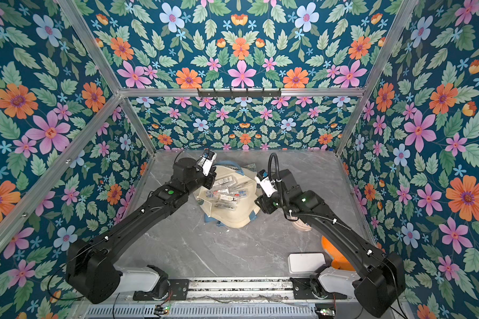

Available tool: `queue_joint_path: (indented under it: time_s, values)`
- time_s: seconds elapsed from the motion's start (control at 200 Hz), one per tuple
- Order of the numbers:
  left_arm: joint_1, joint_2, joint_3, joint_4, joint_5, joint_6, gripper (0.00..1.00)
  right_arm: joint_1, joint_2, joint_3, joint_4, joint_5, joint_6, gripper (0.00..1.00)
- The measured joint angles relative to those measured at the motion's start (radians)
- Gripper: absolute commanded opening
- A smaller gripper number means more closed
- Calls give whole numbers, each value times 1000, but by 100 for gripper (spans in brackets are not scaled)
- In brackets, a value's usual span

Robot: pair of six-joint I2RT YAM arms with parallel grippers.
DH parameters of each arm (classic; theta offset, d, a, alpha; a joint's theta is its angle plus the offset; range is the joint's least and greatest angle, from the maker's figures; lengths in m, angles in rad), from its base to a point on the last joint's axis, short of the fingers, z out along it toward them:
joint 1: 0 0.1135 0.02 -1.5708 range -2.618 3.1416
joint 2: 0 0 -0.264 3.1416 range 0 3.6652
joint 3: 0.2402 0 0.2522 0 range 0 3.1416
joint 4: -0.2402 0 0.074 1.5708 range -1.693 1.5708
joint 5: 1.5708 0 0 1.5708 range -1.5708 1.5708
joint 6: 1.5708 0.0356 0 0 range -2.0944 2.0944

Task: Take out the compass set from the canvas bag
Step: Pick up the compass set from the canvas bag.

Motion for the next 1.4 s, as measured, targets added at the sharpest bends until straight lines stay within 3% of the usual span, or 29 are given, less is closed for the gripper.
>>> queue_joint_path:
  time_s: [0.15, 0.525, 0.81, 1.07, 1.4]
  values:
    - [0, -1, 0, -1, 4, -5, 0, 127, 110, -53, 180, -3, -157, 49]
    - [0, 0, -9, 6, 17, -9, 0, 140, 558, 144, 368, 52, -430, 45]
    - [0, 2, -13, 12, 35, -14, 0, 140, 678, 185, 407, 55, -518, 53]
    - [0, 3, -17, 21, 45, -16, 0, 140, 779, 245, 412, 61, -555, 53]
    - [0, 3, -20, 25, 45, -16, 0, 140, 820, 266, 417, 94, -563, 38]
